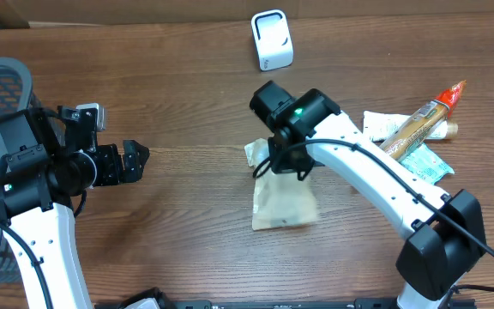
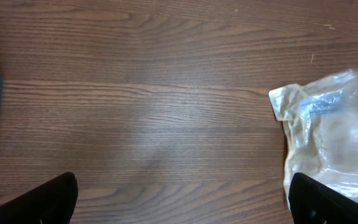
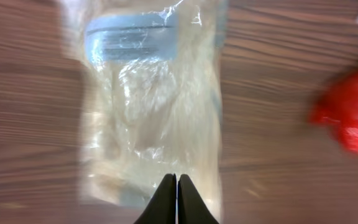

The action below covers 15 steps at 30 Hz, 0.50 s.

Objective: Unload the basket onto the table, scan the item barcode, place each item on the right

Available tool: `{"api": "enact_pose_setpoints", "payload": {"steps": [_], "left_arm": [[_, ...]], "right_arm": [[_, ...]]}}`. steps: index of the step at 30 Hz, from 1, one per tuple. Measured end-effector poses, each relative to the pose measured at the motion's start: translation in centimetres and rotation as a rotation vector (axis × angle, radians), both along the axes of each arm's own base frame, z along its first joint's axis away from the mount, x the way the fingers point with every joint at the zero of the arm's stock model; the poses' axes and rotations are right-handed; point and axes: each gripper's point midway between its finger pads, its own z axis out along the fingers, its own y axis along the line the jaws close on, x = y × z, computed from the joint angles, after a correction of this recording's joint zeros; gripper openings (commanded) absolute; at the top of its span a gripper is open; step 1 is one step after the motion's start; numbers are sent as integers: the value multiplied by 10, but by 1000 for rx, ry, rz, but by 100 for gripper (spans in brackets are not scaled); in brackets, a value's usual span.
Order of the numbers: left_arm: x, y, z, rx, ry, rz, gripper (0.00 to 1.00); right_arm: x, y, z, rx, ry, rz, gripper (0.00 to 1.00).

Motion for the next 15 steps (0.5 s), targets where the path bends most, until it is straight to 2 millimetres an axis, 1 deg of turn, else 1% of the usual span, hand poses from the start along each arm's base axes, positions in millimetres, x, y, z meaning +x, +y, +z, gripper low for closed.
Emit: {"api": "enact_pose_setpoints", "payload": {"steps": [3, 4, 5, 8, 9, 10, 14, 15], "left_arm": [[0, 0, 0, 0, 0, 0, 99], [0, 0, 0, 0, 0, 0, 99], [0, 0, 0, 0, 0, 0, 99], [0, 0, 0, 0, 0, 0, 99], [0, 0, 0, 0, 0, 0, 100], [0, 0, 0, 0, 0, 0, 99], [0, 0, 0, 0, 0, 0, 99], [0, 0, 0, 0, 0, 0, 99]], "right_arm": [[-3, -8, 2, -79, -20, 35, 4], [-1, -7, 2, -88, -38, 48, 4], [1, -4, 3, -87, -55, 60, 7], [9, 13, 4, -49, -112, 88, 33], [11, 20, 4, -29, -124, 104, 44], [14, 28, 5, -3, -139, 131, 52], [25, 46, 6, 54, -182, 186, 65], [27, 49, 4, 58, -186, 202, 66]]}}
